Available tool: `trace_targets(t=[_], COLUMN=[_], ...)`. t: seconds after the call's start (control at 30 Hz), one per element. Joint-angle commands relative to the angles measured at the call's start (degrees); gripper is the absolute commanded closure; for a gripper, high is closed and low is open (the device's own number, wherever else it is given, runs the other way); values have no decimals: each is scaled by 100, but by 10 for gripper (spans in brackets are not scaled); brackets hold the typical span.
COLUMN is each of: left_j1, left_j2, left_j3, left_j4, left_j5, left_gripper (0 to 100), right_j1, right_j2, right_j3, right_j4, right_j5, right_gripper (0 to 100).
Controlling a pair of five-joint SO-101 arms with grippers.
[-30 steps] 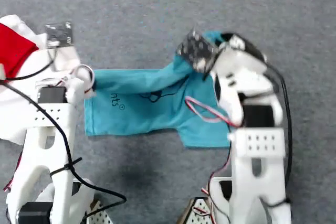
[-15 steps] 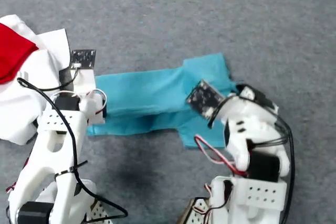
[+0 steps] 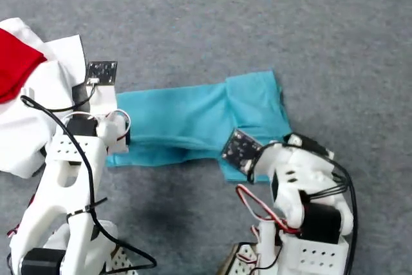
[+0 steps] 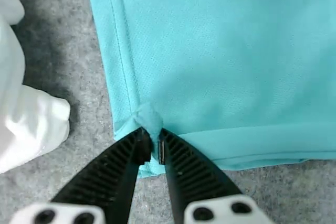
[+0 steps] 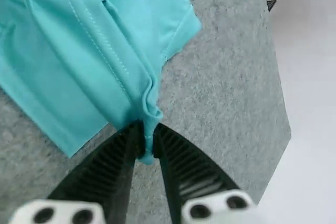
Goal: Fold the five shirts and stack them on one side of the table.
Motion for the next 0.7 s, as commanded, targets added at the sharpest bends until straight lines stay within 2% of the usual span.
trace_targets(t=[0.0, 0.17, 0.27, 0.37, 0.5, 0.57, 0.67], left_j1=[53, 431, 378, 202, 9, -18, 26], left_j2=[-75, -75, -66, -66, -66, -66, -66], left_j3=[26, 273, 316, 255, 246, 70, -369], left_j4=[53, 237, 211, 237, 422, 844, 1521], left_j5=[-44, -396, -387, -255, 141, 299, 273], left_gripper=[981, 981, 980, 970, 820, 757, 747], right_j1=[119, 127, 127, 127, 136, 286, 479], right_j2=[-66, -75, -75, -66, -66, -66, -66], right_j3=[48, 365, 505, 514, 488, 444, 207], right_j4=[26, 26, 35, 35, 35, 35, 35], right_j5=[158, 536, 791, 818, 1002, 1064, 1073], right_gripper=[995, 994, 986, 885, 709, 713, 758])
